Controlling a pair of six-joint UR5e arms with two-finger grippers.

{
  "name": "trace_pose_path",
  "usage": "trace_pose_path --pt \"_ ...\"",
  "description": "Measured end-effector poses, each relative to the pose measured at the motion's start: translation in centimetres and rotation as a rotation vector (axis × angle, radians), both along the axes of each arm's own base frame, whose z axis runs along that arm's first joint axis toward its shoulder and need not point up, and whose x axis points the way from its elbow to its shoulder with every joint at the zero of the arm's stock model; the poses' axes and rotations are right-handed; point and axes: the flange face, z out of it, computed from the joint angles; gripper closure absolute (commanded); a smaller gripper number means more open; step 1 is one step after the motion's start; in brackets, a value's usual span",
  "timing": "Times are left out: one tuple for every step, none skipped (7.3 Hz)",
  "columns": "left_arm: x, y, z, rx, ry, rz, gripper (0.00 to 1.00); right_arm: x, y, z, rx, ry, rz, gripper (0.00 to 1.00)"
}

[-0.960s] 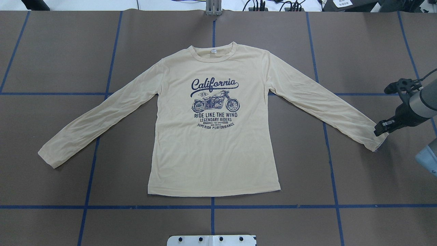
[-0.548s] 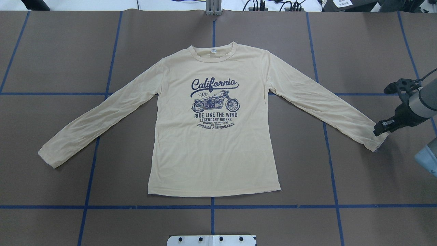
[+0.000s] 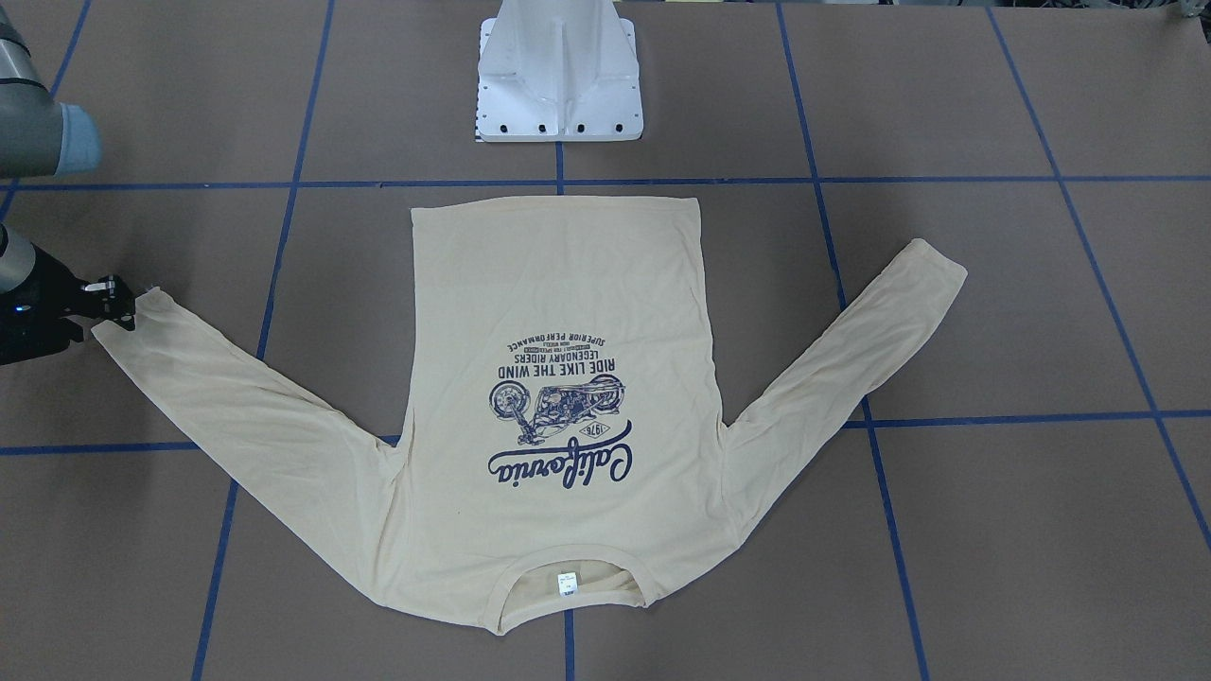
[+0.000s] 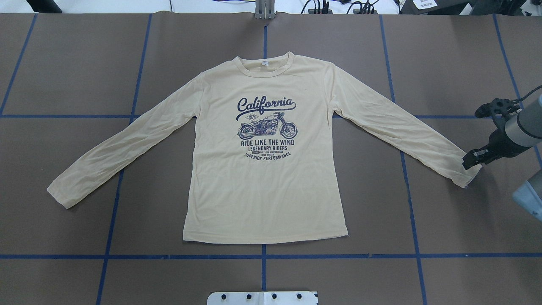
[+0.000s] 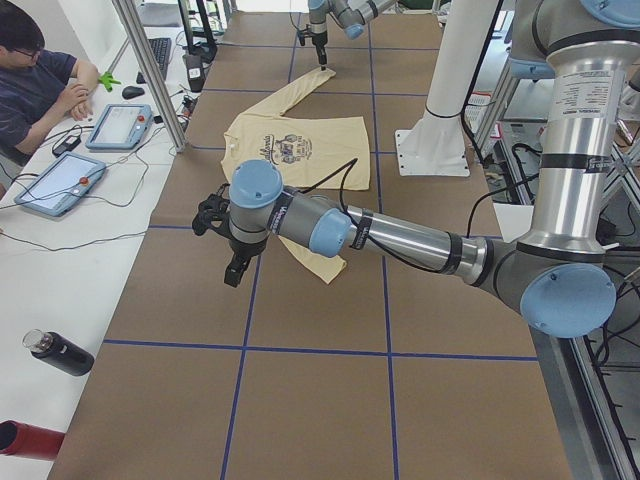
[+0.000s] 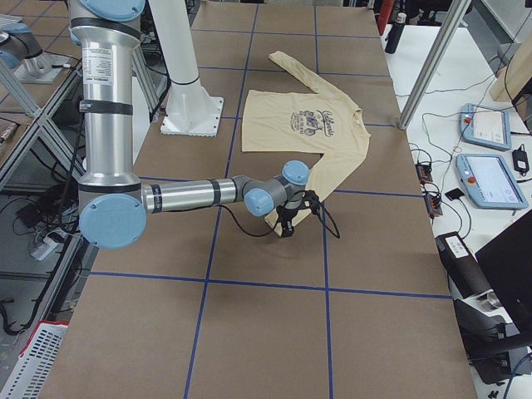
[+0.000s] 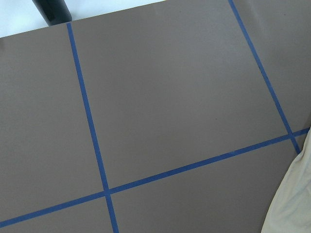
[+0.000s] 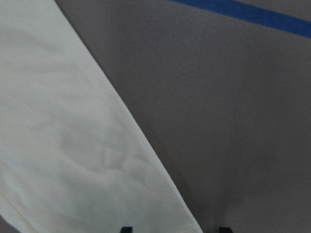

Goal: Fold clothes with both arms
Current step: 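Lower the right gripper onto the sleeve cuff and close on it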

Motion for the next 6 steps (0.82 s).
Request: trace_pose_path --pt "0.0 0.0 0.0 0.000 0.000 0.000 0.01 -0.2 0.0 0.1 -0.003 0.002 -0.002 0.48" --pt "0.0 0.0 0.0 0.000 0.000 0.000 0.01 -0.3 -0.1 0.1 -0.006 0.005 -0.004 0.60" --pt "0.0 0.0 0.0 0.001 0.001 0.001 0.01 -0.5 -0.4 -0.2 -0.010 0.007 -0.004 0.72" --pt "0.0 0.0 -0.1 0.001 0.001 0.001 0.01 -0.7 -0.7 -0.5 -0.012 0.009 -0.004 0.80" --pt "0.0 0.0 -0.1 0.001 0.001 0.001 0.01 -0.8 -1.0 -0.8 -0.010 0.008 -0.002 0.88" --pt "0.0 0.0 -0.1 0.001 0.001 0.000 0.01 -0.9 -1.1 -0.9 -0.009 0.008 -0.001 0.96"
